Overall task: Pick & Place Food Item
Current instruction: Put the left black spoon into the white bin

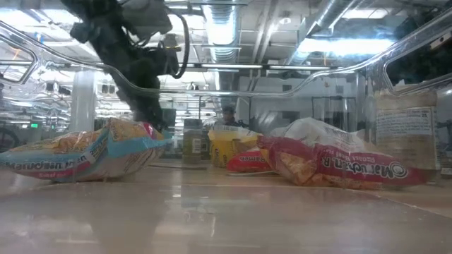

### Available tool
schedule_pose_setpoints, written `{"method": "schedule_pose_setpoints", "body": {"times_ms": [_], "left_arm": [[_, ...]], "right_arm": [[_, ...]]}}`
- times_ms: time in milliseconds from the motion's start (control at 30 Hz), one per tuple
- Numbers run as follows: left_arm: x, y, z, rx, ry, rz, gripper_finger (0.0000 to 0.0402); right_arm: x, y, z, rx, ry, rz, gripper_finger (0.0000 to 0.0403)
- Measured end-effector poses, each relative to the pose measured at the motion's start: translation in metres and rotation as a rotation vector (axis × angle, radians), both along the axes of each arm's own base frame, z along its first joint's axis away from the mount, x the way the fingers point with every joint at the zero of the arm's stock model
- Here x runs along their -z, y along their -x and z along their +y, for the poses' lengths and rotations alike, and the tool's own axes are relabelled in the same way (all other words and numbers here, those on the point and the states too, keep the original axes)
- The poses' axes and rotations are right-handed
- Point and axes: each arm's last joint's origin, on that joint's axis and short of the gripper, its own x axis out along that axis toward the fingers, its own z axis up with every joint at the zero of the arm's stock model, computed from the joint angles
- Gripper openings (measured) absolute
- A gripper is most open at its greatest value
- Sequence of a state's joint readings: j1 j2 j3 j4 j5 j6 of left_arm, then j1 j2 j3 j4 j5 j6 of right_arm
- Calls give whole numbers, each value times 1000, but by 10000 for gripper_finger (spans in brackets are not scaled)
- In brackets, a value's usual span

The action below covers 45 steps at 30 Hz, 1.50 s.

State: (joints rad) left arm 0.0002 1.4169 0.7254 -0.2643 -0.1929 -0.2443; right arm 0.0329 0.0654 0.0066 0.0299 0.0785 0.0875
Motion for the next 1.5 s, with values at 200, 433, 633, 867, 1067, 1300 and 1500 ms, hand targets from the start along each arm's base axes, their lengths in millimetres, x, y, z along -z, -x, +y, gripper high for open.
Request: {"method": "schedule_pose_setpoints", "body": {"times_ms": [200,433,633,867,1067,1300,1500], "left_arm": [[6,-7,-1,19,31,68,155],[31,-10,-1,22,48,193,155],[39,-9,-1,14,25,241,155],[39,-10,0,43,-24,248,155],[39,-10,0,44,-25,245,155],[39,-11,6,22,-23,232,155],[38,-11,11,14,-26,224,155]], "right_arm": [[0,0,0,0,0,0,0],[0,0,0,1,0,0,0],[0,0,0,0,0,0,0],[0,0,0,0,0,0,0],[0,0,0,1,0,0,0],[0,0,0,1,0,0,0],[0,0,0,0,0,0,0]]}}
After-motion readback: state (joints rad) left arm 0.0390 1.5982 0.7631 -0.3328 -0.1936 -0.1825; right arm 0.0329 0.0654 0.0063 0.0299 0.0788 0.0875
